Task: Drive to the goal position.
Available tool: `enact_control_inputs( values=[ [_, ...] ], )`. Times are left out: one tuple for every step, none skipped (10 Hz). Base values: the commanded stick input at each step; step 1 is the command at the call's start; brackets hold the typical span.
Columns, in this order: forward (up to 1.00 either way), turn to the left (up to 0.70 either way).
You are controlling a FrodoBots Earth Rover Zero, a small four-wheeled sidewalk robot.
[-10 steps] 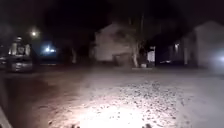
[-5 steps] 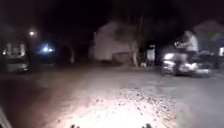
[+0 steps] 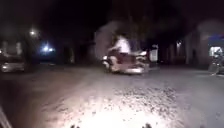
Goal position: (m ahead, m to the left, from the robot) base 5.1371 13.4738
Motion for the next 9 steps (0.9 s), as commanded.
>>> enact_control_inputs(
  values=[
    [0.0, 0.08],
    [0.0, 0.51],
    [0.0, 0.7],
    [0.0, 0.7],
    [0.0, 0.7],
    [0.0, 0.7],
    [0.0, 0.7],
    [0.0, 0.7],
    [0.0, 0.7]
  ],
)
